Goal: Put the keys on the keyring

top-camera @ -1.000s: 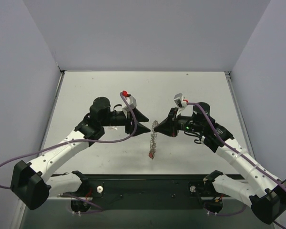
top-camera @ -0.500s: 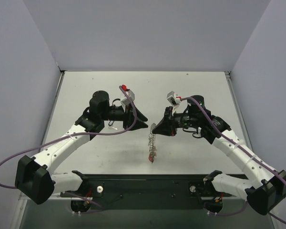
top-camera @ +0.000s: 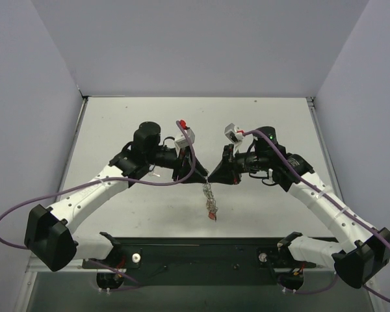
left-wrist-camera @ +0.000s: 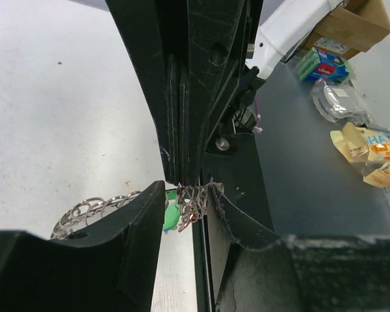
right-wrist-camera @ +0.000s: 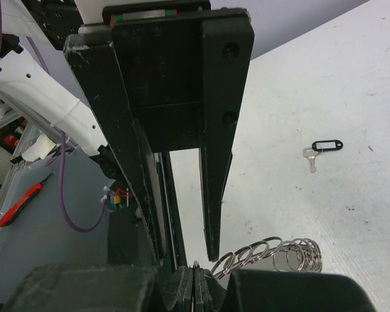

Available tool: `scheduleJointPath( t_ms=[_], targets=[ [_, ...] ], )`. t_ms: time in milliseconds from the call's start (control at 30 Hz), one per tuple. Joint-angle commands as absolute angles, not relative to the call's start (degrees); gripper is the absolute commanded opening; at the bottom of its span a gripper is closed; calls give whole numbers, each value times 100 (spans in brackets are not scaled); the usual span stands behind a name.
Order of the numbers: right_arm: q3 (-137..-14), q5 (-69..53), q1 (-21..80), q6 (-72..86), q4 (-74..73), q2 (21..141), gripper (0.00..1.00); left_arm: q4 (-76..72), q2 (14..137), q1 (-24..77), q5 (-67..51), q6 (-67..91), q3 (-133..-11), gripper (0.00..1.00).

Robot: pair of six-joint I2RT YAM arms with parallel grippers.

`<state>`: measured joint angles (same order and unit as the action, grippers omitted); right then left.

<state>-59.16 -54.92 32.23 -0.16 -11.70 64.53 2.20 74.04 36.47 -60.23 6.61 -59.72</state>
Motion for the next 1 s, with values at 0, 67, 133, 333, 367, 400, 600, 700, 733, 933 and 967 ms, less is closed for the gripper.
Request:
scheduleJointPath(
  t_ms=[0, 67, 133, 333, 367, 400, 600, 700, 733, 933, 967],
  targets=[
    [-6205, -5757, 3234, -158, -967, 6407, 0, 729, 7497, 3761, -6091, 238, -6310, 42],
    [-6205, -5713, 3234, -150, -967, 6390, 0, 869, 7550, 3797, -6073, 150, -6363, 40],
    [-6214, -5695, 3243, -158, -967, 6363, 0, 958, 7594, 3849, -6047, 88, -6407, 36],
    [-6223, -5678, 3252, -132, -923, 6354, 0, 1204, 7717, 3981, -5836, -132, -6504, 32],
    [-6214, -5678, 3261, -123, -914, 6372, 0, 1213, 7743, 4016, -5819, -149, -6513, 29],
    [-6214, -5678, 3269, -114, -897, 6372, 0, 1204, 7769, 4043, -5801, -149, -6521, 26],
    [-6179, -5660, 3287, -70, -800, 6311, 0, 1213, 7866, 4131, -5652, -220, -6565, 0],
    [-6144, -5529, 3287, -18, -721, 6241, 0, 1091, 7779, 4148, -5511, -229, -6478, 0],
    [-6117, -5467, 3287, 0, -712, 6197, 0, 1012, 7735, 4148, -5476, -211, -6373, 0],
    [-5793, -4677, 3235, 333, -273, 5811, 49, 159, 7208, 4148, -4975, -26, -5811, 0],
    [-5661, -4597, 3191, 464, -90, 5749, 53, 80, 7146, 4148, -4809, 139, -5644, 0]
  ],
)
